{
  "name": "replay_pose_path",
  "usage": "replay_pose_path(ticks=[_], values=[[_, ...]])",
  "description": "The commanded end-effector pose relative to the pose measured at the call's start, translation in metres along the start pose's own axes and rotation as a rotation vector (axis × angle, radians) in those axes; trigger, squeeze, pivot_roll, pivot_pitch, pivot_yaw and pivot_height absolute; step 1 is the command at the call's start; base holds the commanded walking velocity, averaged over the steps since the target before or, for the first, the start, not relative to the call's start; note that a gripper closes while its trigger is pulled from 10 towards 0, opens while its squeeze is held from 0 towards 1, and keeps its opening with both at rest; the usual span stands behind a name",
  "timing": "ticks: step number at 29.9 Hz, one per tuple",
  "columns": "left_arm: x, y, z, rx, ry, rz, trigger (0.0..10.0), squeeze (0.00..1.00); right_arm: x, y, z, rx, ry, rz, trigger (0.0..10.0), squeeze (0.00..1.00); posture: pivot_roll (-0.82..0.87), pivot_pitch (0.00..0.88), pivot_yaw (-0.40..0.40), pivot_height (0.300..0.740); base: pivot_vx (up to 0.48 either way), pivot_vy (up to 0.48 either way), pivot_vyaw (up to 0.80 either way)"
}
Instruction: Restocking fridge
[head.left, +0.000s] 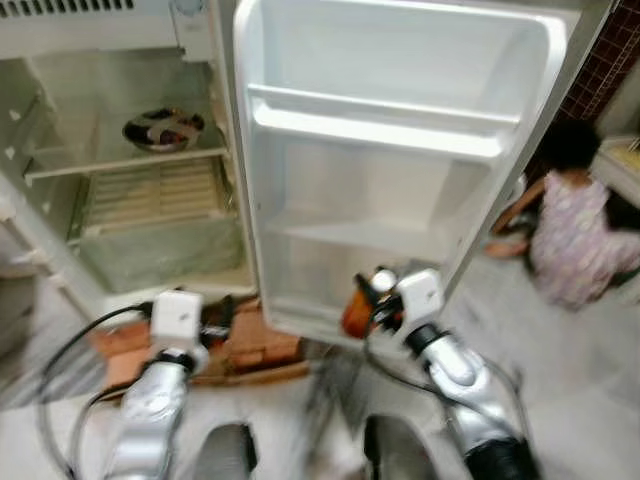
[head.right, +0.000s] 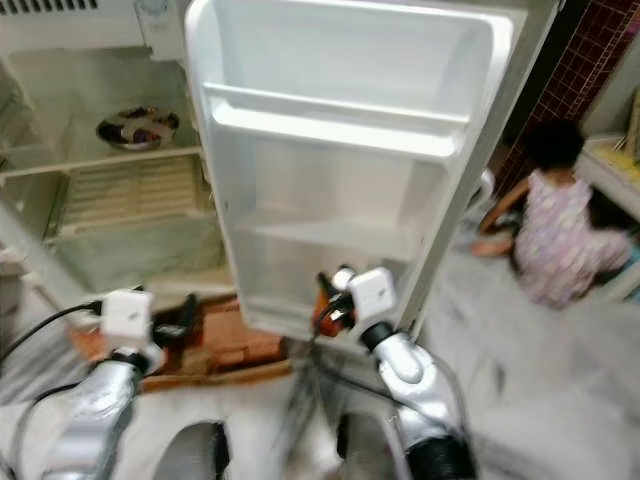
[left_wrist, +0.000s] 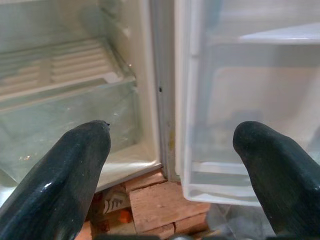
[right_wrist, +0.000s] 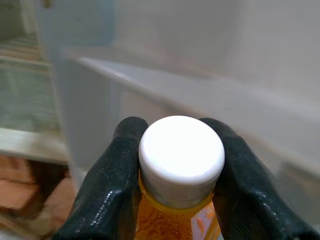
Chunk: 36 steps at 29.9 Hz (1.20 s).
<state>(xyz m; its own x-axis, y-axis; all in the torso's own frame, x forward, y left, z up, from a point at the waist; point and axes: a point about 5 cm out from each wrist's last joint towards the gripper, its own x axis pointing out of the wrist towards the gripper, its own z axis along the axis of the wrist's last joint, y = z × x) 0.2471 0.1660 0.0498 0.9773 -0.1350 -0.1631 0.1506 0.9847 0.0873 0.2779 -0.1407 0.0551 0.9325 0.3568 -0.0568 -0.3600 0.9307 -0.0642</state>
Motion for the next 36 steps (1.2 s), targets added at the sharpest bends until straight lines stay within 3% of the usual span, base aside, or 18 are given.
replay_pose_path(ticks=[1, 12, 24, 29, 36], values=[[-0.002, 0.011, -0.002, 0.023, 0.013, 0.023, 10.0, 0.0, 0.008, 0.01, 0.01, -0.001, -0.054, 0.031, 10.0, 0.0, 0.03, 0.001, -0.022, 0.623, 0.319, 0.0, 0.0], [-0.006, 0.013, -0.01, 0.021, 0.047, 0.043, 10.0, 0.0, 0.009, 0.008, 0.009, -0.01, -0.048, 0.021, 10.0, 0.0, 0.03, 0.008, -0.026, 0.623, 0.079, 0.0, 0.0], [-0.017, 0.008, -0.015, 0.035, 0.058, 0.079, 10.0, 0.0, 0.013, 0.003, 0.011, -0.028, -0.054, 0.003, 10.0, 0.0, 0.03, 0.02, -0.039, 0.538, 0.0, 0.0, 0.0], [-0.023, 0.007, -0.011, 0.065, 0.038, 0.095, 10.0, 0.0, 0.019, 0.004, 0.014, -0.041, -0.06, -0.001, 10.0, 0.0, 0.05, 0.029, -0.042, 0.538, 0.0, 0.0, 0.0], [-0.037, 0.019, -0.005, 0.13, 0.034, 0.176, 10.0, 0.0, 0.041, 0.007, 0.034, -0.076, -0.141, -0.052, 10.0, 0.0, 0.07, 0.083, -0.044, 0.538, 0.0, 0.0, 0.0]])
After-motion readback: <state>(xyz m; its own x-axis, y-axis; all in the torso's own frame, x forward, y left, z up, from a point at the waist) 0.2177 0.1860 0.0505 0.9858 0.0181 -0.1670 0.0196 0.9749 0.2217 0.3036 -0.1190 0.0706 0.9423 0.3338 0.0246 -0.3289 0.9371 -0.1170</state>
